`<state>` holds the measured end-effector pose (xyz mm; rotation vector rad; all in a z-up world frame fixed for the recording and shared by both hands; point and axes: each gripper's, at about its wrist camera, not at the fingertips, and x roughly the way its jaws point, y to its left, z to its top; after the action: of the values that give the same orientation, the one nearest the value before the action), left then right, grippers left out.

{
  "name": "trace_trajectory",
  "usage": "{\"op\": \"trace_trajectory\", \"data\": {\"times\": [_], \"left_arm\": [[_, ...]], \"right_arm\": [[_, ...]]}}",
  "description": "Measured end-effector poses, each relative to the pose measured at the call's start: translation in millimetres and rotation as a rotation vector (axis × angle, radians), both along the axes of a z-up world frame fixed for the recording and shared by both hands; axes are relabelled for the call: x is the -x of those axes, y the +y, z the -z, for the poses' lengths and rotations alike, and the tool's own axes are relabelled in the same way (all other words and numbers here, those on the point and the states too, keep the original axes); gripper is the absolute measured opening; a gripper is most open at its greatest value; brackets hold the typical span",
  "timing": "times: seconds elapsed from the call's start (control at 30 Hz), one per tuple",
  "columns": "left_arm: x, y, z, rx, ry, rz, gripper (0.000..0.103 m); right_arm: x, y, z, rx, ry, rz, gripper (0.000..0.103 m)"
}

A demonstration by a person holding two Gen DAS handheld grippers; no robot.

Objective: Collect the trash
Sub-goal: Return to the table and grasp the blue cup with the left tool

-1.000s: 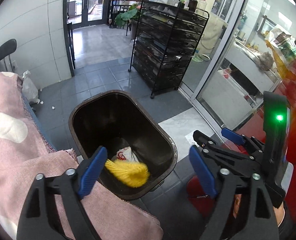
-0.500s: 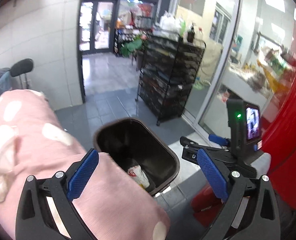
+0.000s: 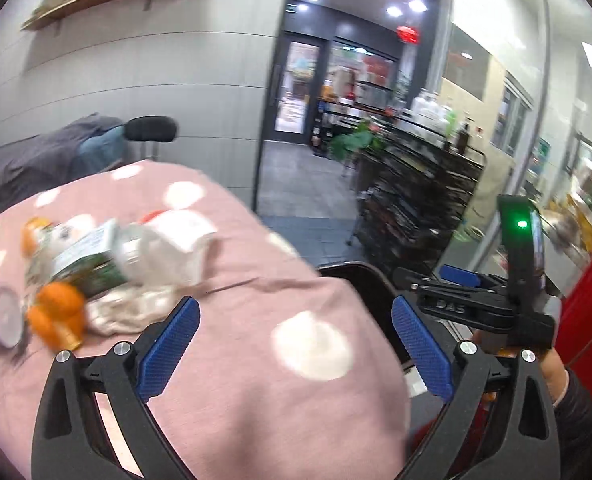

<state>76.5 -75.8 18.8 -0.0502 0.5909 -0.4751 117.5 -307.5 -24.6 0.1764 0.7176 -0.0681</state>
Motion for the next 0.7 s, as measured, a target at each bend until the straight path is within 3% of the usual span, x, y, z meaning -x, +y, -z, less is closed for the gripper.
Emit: {"op": "trace_trajectory", "data": {"times": [0.23, 0.47, 0.7], "left_arm": [[-2, 75, 7, 0.031, 0.041, -0.223, 0.095], [-3, 162, 18, -0.075, 0.027, -0.468, 0.095], [-38, 215, 30, -0.131, 0.079, -0.573, 0.095]], "right_arm": [[-8, 71, -12, 0.016, -0.005, -0.212, 0.087], [-6, 146, -19, 0.037, -0.007, -0.402, 0.087], [-7, 204, -21, 0.054, 0.006, -0.543, 0.087]]}}
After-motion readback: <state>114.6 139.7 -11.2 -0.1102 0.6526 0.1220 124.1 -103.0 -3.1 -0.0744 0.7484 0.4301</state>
